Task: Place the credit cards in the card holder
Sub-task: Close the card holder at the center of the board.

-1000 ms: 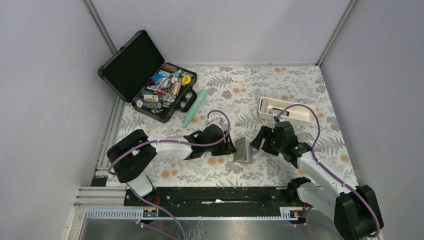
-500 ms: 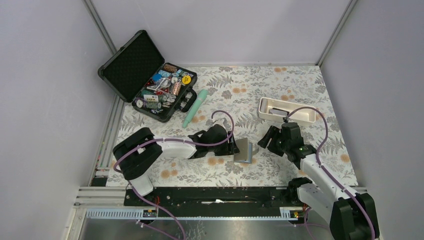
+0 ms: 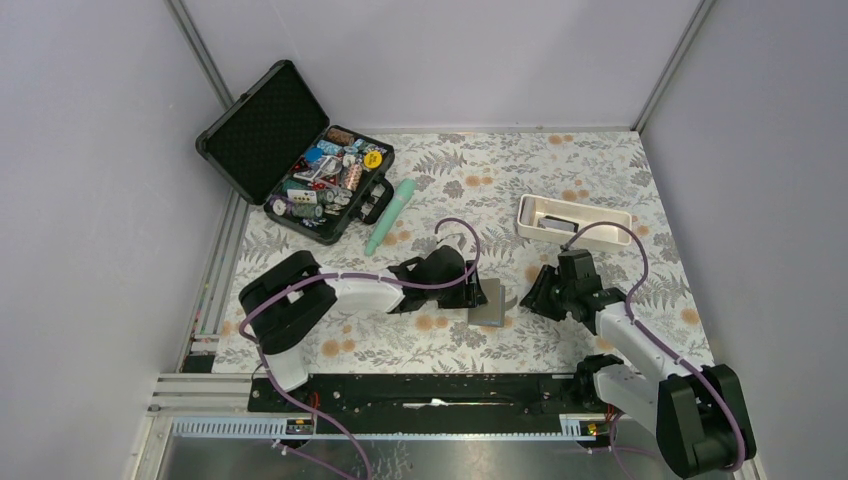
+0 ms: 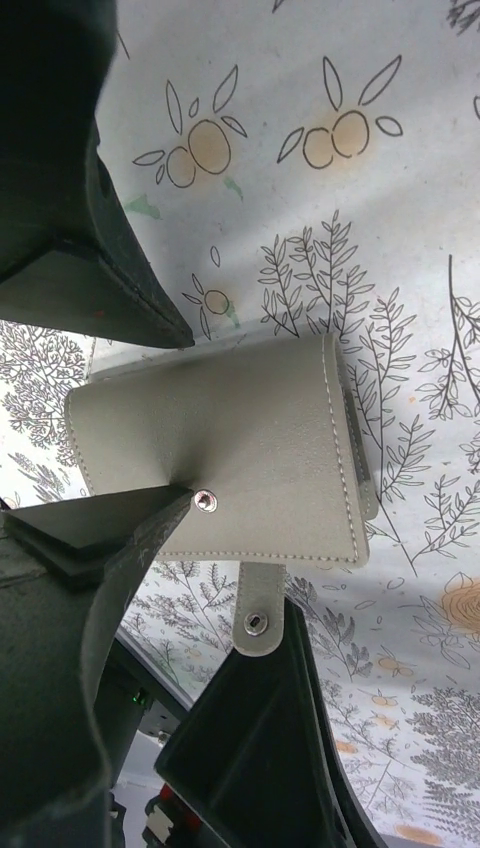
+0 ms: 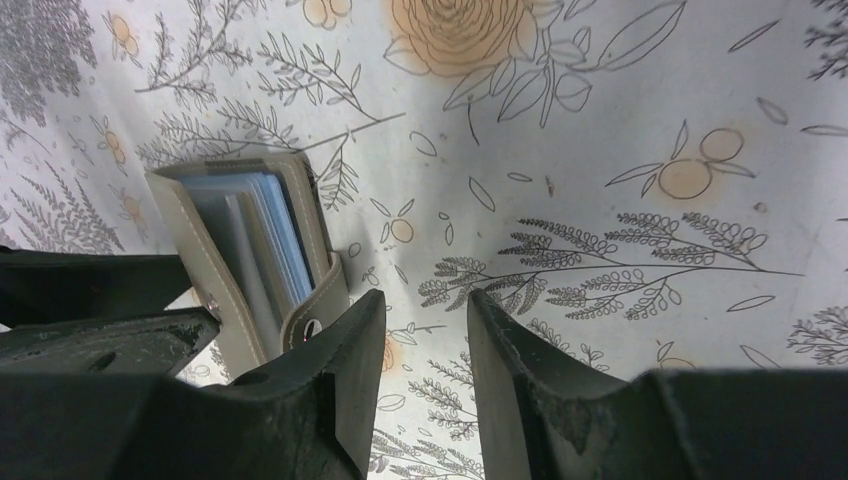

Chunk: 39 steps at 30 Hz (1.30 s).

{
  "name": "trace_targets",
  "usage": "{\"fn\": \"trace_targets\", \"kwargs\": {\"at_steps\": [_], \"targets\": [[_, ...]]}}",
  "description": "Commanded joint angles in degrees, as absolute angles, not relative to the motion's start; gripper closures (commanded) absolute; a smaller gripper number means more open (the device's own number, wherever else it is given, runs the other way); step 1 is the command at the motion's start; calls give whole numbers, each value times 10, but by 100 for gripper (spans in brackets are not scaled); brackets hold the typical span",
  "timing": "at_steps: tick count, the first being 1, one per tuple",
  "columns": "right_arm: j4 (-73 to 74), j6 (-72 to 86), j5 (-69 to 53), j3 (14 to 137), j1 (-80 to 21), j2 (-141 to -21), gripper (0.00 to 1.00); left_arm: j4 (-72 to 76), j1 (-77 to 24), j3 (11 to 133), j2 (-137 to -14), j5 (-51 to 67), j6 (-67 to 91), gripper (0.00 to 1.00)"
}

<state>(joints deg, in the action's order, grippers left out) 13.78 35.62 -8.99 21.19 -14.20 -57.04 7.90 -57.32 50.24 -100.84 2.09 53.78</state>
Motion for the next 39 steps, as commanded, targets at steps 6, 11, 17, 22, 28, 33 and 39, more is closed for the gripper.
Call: {"fn": "trace_targets", "kwargs": {"at_steps": [6,11,17,22,28,33,39], "targets": [[93,342,-150,204,-140,-575,58,31,-587,539,-1030,-12,510,51],[62,341,-177,200,-140,-595,59,28,-589,534,-1037,-13,512,56],[45,339,-188,201,-141,-602,60,27,-589,531,-1037,-20,514,63],[22,341,-200,198,-144,-617,60,23,-589,533,-1044,-21,517,66],[6,344,-204,205,-163,-638,60,19,-589,533,-1045,-24,519,66],[-13,345,-203,210,-173,-652,60,18,-589,534,-1046,-24,519,66],[-20,351,-199,210,-182,-656,59,17,-589,533,-1046,-25,520,66]]}}
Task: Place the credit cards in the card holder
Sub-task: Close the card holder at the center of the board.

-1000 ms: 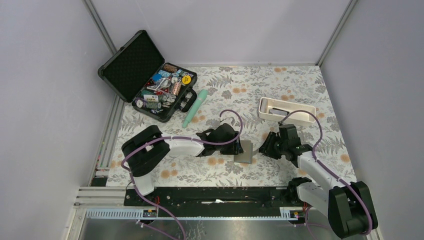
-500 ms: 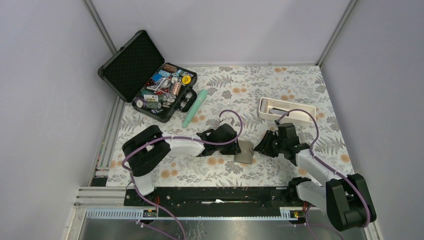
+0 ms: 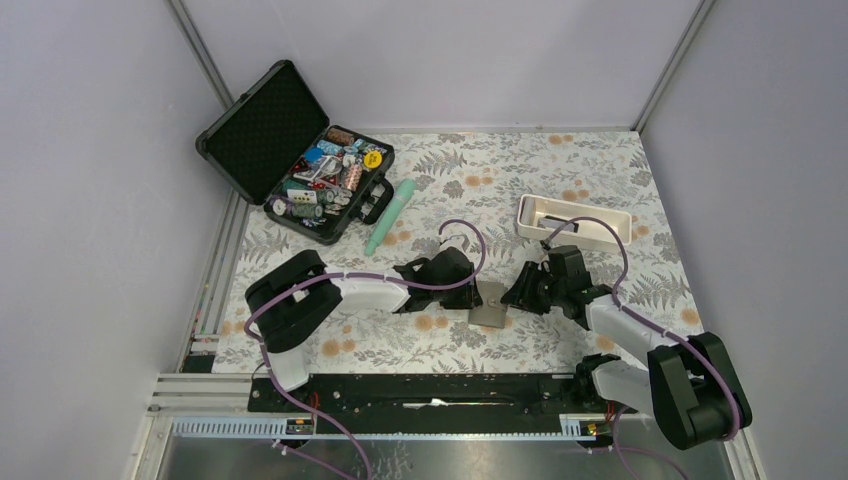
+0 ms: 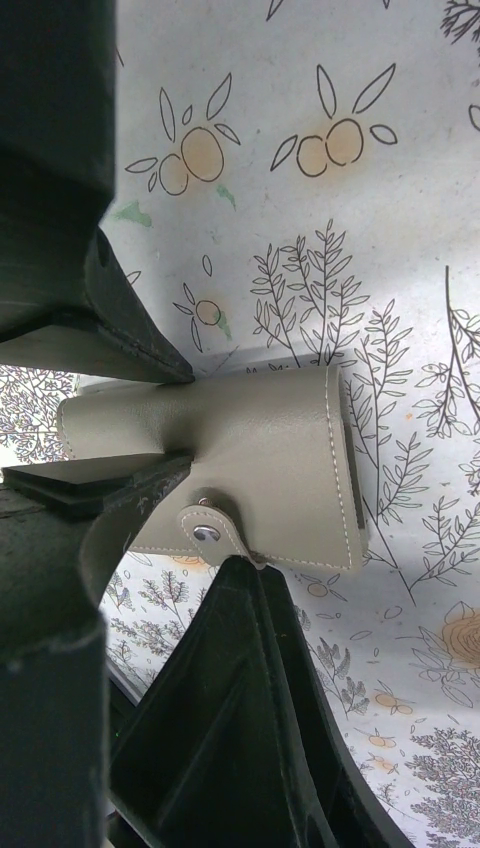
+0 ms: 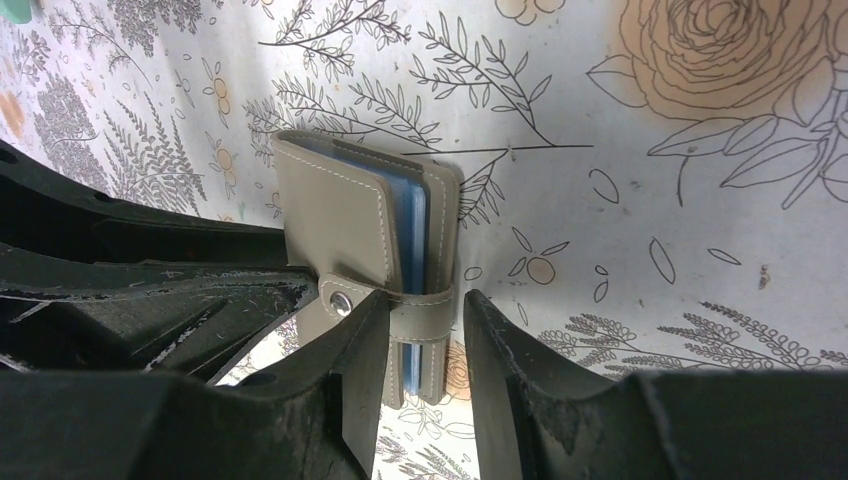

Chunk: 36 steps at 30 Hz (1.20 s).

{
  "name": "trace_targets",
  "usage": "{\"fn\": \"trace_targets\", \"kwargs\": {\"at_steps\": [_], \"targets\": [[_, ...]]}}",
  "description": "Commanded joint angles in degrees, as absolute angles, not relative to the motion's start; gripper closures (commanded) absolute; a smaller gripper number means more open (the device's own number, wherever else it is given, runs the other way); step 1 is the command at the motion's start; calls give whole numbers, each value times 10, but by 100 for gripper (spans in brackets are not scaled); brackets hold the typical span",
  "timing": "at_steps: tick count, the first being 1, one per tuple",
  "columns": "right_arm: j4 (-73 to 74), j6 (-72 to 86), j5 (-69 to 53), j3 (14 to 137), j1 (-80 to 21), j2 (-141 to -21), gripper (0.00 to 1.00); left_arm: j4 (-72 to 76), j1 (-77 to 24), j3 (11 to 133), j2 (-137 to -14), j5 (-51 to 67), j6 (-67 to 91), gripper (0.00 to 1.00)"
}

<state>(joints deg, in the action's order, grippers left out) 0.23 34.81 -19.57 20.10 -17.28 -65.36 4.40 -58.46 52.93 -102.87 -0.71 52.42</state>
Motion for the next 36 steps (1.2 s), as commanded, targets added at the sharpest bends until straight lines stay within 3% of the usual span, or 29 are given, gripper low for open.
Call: {"fn": "trace_targets", "kwargs": {"at_steps": [1,36], "targets": [[-21,352,-199,210,-183,-656,59,16,-589,533,-1046,-25,520,66],[-41,371,-205,213,-215,-669,52,5,-589,546,-1056,-23,519,67]]}}
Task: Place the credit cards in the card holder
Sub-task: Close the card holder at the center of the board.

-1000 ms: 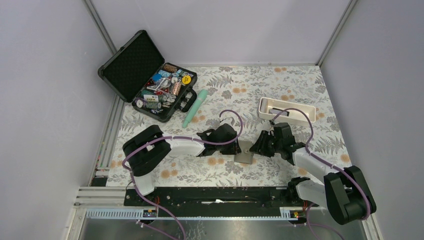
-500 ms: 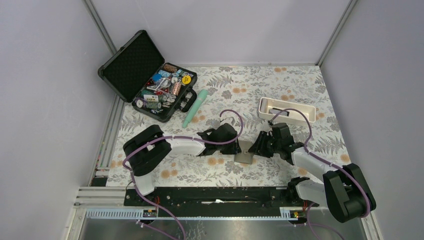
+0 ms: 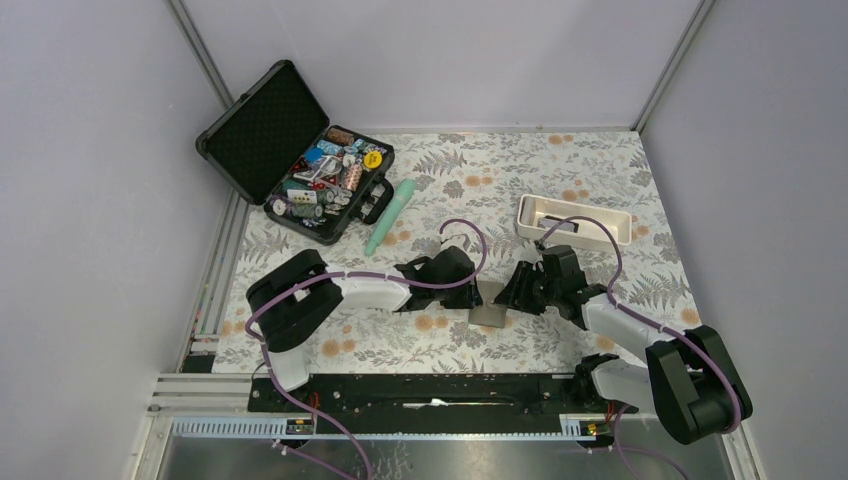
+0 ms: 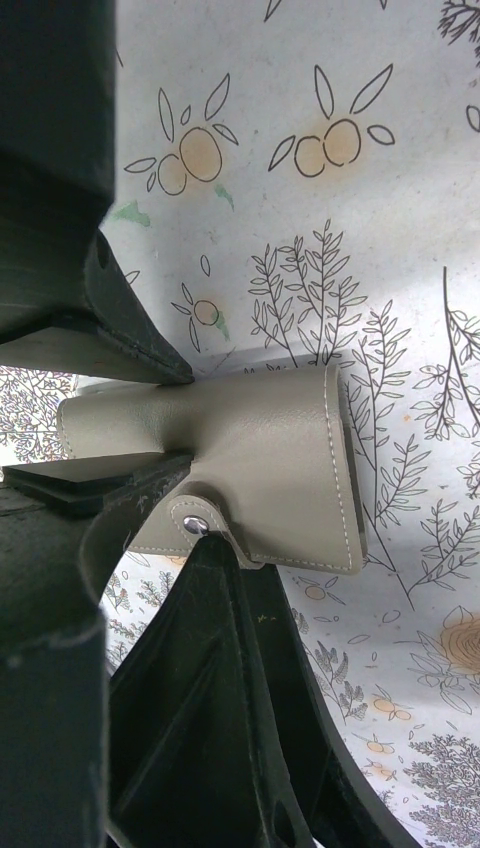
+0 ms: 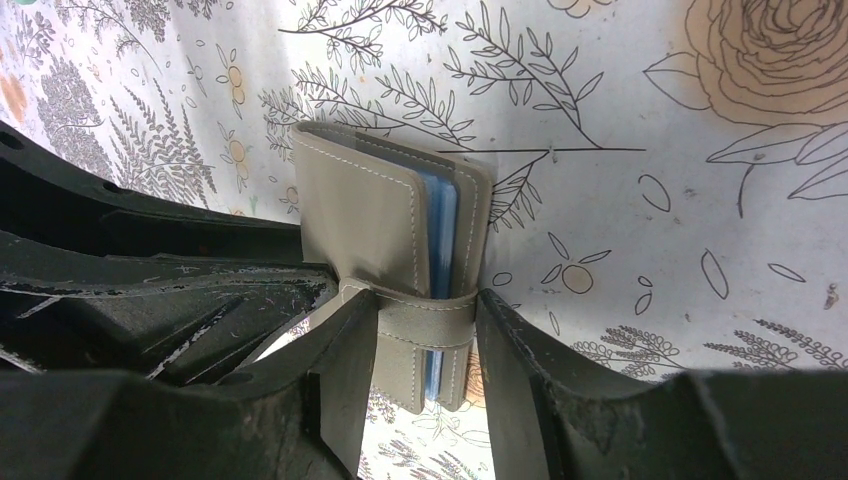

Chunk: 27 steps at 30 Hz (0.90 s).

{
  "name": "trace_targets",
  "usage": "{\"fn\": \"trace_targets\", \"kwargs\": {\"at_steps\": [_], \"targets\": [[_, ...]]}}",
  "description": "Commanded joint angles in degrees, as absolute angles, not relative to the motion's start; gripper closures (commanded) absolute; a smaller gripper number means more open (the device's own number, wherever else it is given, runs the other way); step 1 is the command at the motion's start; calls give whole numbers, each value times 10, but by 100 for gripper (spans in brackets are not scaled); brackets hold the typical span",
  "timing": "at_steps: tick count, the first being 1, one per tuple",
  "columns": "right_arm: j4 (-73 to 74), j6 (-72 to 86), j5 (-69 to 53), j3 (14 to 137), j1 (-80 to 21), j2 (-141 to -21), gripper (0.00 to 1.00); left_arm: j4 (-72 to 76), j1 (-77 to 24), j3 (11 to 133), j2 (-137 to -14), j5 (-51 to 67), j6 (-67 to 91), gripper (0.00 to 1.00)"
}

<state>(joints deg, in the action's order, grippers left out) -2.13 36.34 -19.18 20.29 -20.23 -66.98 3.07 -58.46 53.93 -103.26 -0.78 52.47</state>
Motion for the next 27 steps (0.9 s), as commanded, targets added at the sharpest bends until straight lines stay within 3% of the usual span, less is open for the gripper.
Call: {"fn": "trace_targets", "kwargs": {"at_steps": [1,27], "targets": [[-41,371,-206,212,-216,-668,51,5,-589,546,-1056,-23,519,67],[-53,360,-177,199,-236,-680,50,3,-589,547,-1058,-18,523,67]]}}
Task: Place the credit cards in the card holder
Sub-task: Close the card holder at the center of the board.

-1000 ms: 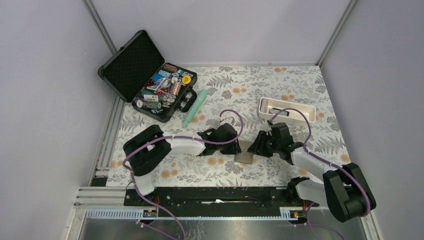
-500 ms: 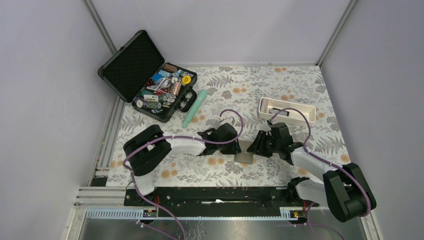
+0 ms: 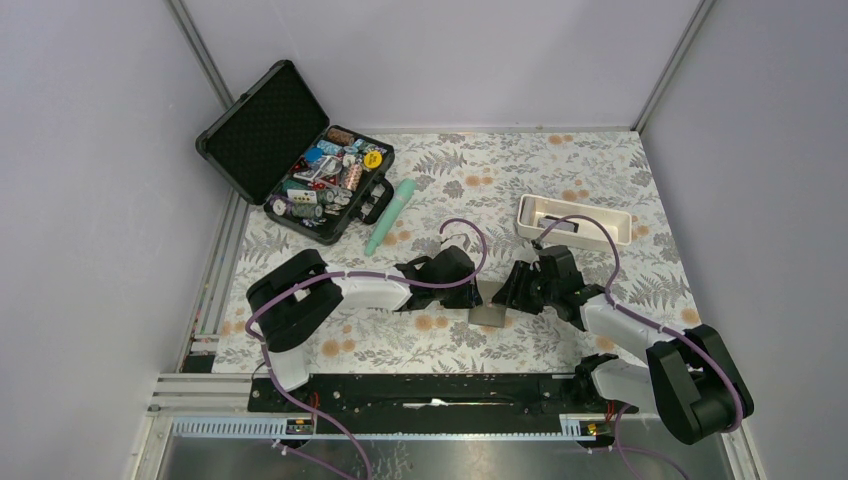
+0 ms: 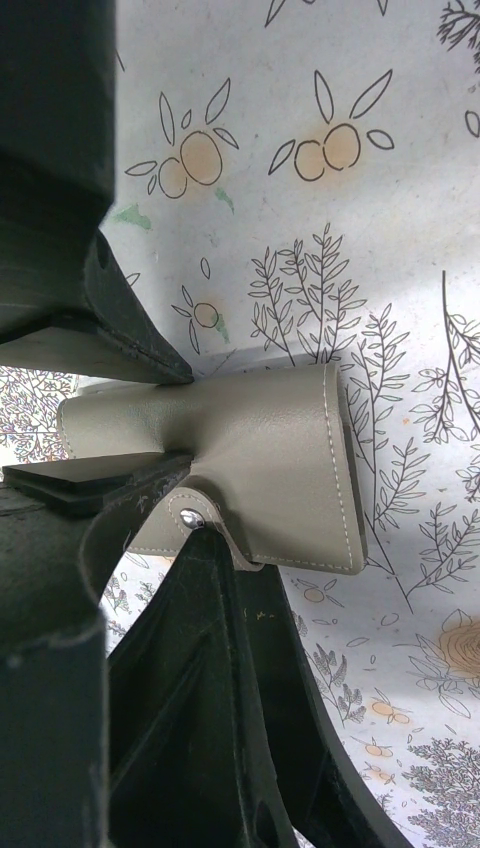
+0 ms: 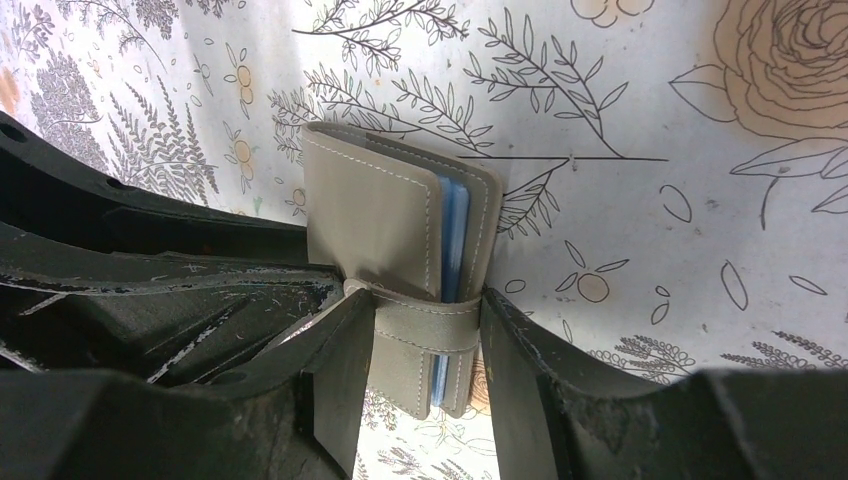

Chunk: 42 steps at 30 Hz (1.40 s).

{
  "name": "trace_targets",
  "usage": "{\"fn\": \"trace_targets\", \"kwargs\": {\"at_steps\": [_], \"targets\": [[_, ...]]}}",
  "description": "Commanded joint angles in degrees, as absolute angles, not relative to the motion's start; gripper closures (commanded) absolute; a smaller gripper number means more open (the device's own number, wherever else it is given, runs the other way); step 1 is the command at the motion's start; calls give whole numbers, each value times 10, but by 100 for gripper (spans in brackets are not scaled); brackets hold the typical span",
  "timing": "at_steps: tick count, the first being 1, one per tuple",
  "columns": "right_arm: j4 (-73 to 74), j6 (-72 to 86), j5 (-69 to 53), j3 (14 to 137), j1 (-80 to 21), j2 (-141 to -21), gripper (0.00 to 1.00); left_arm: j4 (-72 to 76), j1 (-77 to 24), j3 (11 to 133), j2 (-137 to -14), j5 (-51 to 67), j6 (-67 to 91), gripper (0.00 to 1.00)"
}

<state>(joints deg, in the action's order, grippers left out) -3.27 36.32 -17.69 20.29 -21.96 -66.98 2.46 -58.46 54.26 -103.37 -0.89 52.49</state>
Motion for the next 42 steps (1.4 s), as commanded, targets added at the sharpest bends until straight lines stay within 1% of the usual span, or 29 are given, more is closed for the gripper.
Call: {"fn": "trace_targets", "kwargs": {"at_steps": [1,12,17,29,31,37,42], "targets": [[-53,358,-174,199,-237,-681,50,3,-589,547,-1058,-18,523,67],[-43,349,-130,192,-247,-679,50,4,-590,545,-1057,-18,525,67],[-32,356,-107,193,-248,-671,52,3,-590,544,-1056,-19,525,67],[-27,360,-91,188,-249,-654,53,1,-590,544,-1051,-21,525,67],[-26,360,-92,189,-249,-655,53,3,-590,541,-1042,-24,526,66],[-27,362,-87,187,-249,-652,53,1,-590,545,-1007,-26,523,60],[-27,363,-84,187,-249,-650,53,1,-590,543,-981,-34,529,59]]}}
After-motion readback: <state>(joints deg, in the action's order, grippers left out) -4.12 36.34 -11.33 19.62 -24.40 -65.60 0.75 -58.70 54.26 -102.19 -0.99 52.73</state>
